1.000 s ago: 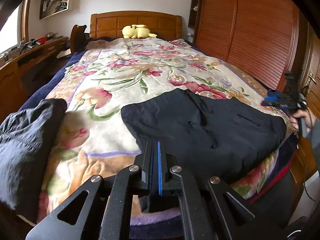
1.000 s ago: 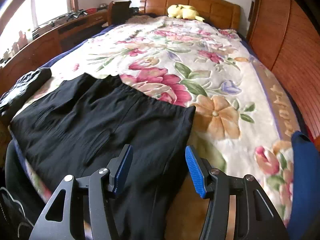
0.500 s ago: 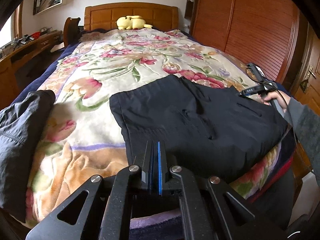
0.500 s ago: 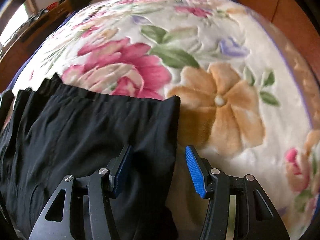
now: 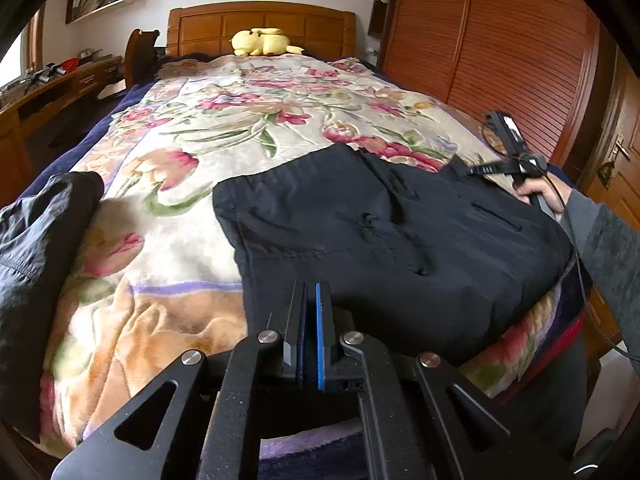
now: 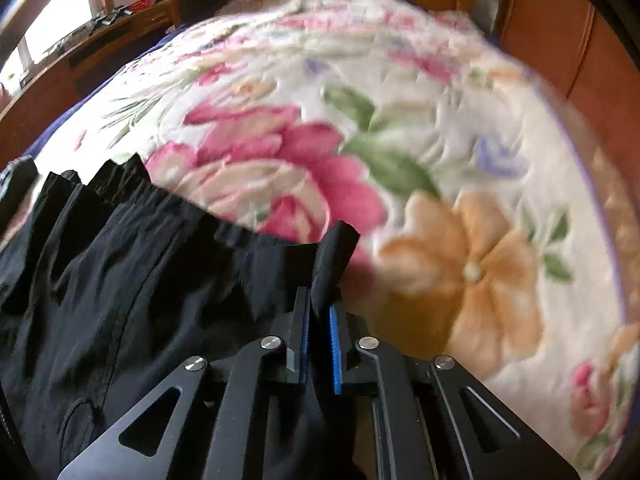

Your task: Fold large clothes

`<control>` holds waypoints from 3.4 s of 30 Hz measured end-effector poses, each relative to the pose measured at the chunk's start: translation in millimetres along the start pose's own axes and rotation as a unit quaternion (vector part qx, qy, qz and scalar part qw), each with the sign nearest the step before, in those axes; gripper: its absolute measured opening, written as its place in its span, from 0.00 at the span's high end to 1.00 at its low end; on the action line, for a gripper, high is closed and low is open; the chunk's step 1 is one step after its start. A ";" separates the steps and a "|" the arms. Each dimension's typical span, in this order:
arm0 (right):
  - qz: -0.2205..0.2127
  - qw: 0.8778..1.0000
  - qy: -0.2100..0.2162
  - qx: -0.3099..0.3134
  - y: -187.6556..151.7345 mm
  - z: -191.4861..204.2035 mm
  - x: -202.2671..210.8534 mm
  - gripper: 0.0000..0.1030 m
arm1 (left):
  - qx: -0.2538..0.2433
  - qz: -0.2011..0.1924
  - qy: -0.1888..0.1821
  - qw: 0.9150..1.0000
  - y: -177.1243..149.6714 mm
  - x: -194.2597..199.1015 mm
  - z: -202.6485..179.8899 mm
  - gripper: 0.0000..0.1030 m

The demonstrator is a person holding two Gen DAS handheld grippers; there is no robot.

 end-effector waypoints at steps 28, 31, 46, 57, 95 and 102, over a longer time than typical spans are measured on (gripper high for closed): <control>-0.079 0.995 0.034 0.043 -67.0 69.6 88.0 0.45 | -0.038 0.040 -0.022 0.998 3.8 -38.9 -32.4 0.72; -0.061 0.997 0.035 0.038 -90.1 69.8 64.1 0.45 | -0.036 0.052 -0.009 0.998 -1.4 -44.5 -26.6 0.72; -0.066 0.997 0.037 -0.006 -110.7 67.1 73.9 0.41 | -0.013 0.063 -0.005 0.998 -22.0 -57.9 -12.5 0.72; -0.105 0.992 0.074 0.007 -145.0 113.6 143.1 0.41 | -0.010 0.056 -0.011 0.998 -25.0 -58.5 -11.2 0.72; -0.116 0.989 0.086 0.019 -174.3 129.0 127.8 0.40 | 0.037 0.054 0.049 0.997 -49.4 -7.2 34.6 0.61; -0.120 0.987 0.097 0.034 -172.1 135.2 152.7 0.40 | 0.032 0.059 0.050 0.996 -49.1 -11.2 34.0 0.59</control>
Point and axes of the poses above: each gripper's, at about its wrist camera, not at the fingertips, and x roughly against the way its jaws point, z to its left, y to its top, the point moved 4 cm from there along -x, roughly the way its jaws point, and after that the axes turned 10 degrees about -y, right-handed, at the moved point
